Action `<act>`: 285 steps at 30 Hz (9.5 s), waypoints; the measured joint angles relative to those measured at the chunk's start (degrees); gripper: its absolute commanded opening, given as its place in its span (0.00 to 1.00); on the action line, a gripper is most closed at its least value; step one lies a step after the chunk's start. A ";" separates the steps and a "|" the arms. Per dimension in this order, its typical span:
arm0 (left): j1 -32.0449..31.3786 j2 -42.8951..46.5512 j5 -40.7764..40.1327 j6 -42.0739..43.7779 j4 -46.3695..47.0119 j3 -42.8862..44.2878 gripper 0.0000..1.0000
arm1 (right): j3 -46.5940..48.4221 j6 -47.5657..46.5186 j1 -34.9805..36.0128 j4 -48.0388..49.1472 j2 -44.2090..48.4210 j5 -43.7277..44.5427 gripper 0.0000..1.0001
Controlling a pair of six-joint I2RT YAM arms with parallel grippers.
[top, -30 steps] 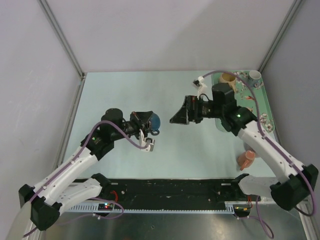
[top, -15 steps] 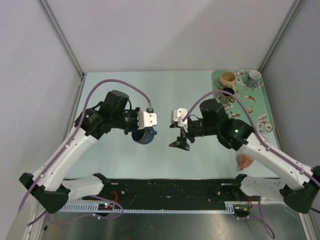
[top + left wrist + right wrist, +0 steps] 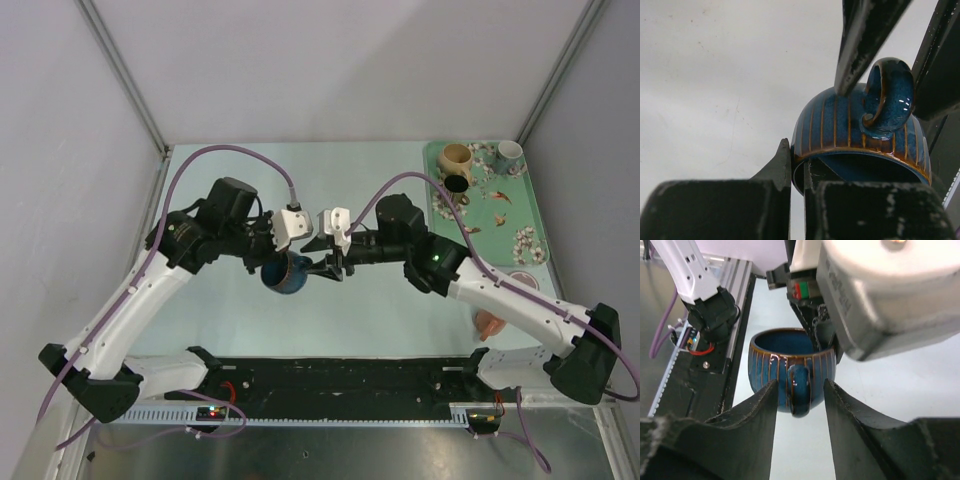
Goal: Turn the mug right side up
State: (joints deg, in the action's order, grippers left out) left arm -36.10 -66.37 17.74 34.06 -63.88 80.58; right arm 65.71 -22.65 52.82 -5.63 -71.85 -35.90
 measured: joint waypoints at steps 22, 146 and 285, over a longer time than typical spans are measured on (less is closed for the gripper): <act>-0.28 -1.86 -3.04 0.66 -1.55 1.99 0.63 | 6.21 1.62 -0.83 -7.65 -5.49 -0.76 0.00; 11.80 5.09 -4.17 -3.69 9.60 -3.15 1.00 | -22.40 65.07 -113.81 -38.62 7.65 31.80 0.89; 0.44 2.08 5.14 20.83 -7.61 -2.45 0.00 | 5.46 -4.33 -1.29 -7.91 -6.51 6.01 0.54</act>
State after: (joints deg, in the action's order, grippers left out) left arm -35.66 -64.29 22.87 54.89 -71.48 78.13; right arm 71.18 -26.98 51.53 -13.54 -78.37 -29.89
